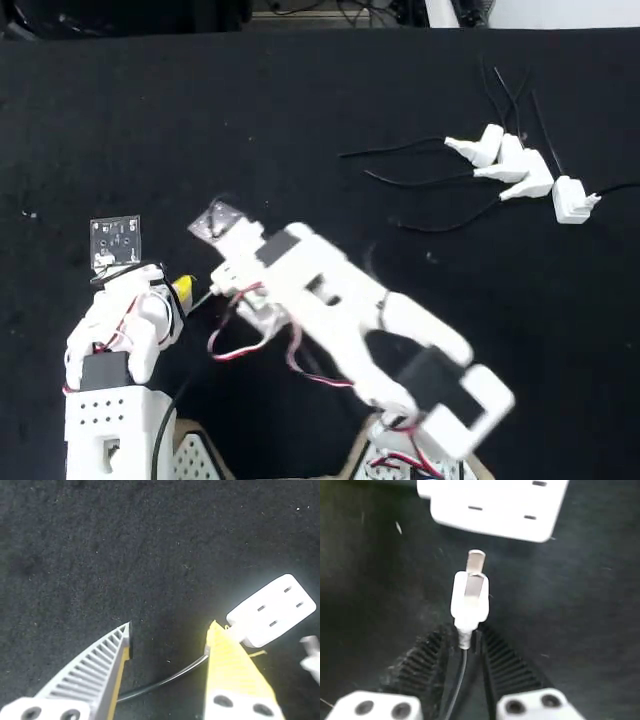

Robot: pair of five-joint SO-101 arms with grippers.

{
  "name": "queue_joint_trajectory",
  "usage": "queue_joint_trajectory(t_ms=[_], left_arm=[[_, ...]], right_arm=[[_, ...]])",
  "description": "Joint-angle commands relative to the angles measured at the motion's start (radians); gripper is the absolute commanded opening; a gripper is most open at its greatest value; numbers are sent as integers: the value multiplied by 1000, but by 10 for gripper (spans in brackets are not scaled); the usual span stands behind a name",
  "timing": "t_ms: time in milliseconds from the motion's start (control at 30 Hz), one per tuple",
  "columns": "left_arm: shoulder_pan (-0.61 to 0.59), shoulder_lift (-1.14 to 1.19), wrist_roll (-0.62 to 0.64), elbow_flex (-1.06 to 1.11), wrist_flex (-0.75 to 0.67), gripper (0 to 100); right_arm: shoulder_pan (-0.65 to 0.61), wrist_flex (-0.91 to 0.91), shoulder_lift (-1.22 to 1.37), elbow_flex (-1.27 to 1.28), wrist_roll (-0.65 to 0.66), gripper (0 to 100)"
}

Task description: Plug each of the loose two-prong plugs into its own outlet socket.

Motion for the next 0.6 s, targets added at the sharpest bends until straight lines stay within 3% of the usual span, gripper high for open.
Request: queue_joint_trajectory(t_ms=[0, 267, 567], left_arm=[[-1, -11, 12, -42, 3, 249], [1, -11, 86, -104, 8, 249], [58, -11, 135, -251, 6, 249]], right_arm=[[92, -52, -182, 44, 66, 11], [115, -339, -421, 200, 118, 11], [57, -356, -367, 206, 161, 11]])
